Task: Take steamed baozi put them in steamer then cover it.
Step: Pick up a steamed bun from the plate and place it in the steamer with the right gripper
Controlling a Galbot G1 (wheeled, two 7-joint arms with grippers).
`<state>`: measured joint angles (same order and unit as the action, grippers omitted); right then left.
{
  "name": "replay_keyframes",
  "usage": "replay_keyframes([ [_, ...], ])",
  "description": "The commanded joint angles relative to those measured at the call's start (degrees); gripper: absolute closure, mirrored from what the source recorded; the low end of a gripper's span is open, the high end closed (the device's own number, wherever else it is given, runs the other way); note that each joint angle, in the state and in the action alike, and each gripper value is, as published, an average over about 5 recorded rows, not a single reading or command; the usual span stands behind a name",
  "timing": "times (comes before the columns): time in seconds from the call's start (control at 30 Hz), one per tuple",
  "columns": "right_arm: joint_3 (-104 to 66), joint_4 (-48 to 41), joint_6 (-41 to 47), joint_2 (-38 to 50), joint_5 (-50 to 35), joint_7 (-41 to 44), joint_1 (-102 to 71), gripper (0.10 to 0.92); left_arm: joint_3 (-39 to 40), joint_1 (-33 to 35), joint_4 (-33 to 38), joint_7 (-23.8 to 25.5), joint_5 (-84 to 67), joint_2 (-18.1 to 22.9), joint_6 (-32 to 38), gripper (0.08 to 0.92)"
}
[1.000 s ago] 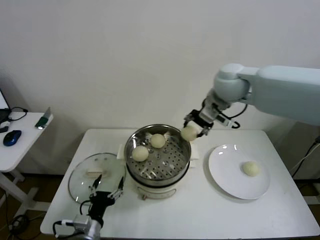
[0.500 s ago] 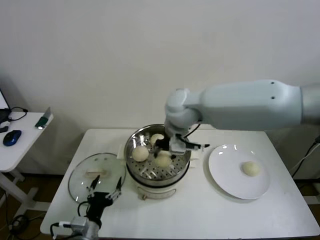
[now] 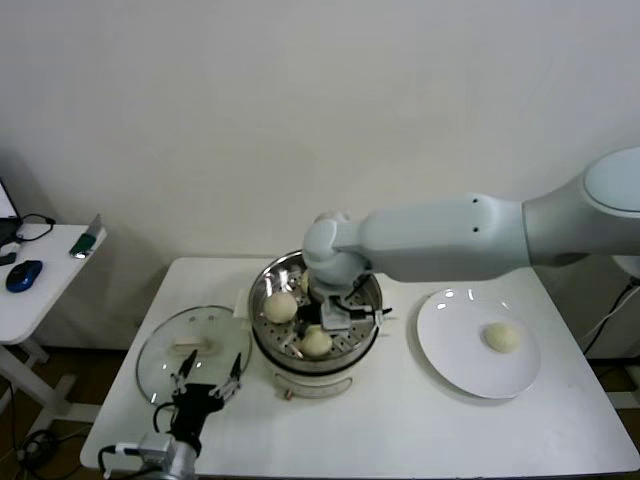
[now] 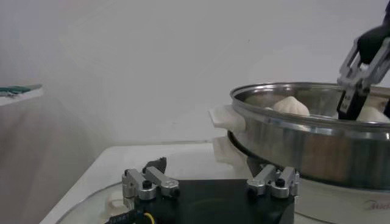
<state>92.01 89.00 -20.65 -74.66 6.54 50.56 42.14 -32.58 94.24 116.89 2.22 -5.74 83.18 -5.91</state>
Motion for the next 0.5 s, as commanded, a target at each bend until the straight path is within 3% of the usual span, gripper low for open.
replay_keyframes([
  [0.03, 0.2, -1.9, -0.4, -1.9, 1.2, -0.3, -2.7, 0.405, -0.1, 0.0, -0.1, 0.0, -0.1, -0.1, 0.0, 0.177],
  [0.13, 0.3, -2.1, -0.7, -2.0, 0.1, 0.5, -2.5, 0.391, -0.1, 0.0, -0.1, 0.0, -0.2, -0.1, 0.1, 0.177],
  [0.37, -0.2, -2.0, -1.4, -0.5, -5.1, 3.7, 0.7, 0.235, -0.1, -0.1, 0.0, 0.0, -0.2, -0.1, 0.1, 0.177],
  [0.5, -1.3, -4.4, 0.6, 3.1, -11.1, 4.9, 3.8, 0.205, 0.0, -0.1, 0.1, 0.0, -0.2, -0.1, 0.1, 0.177],
])
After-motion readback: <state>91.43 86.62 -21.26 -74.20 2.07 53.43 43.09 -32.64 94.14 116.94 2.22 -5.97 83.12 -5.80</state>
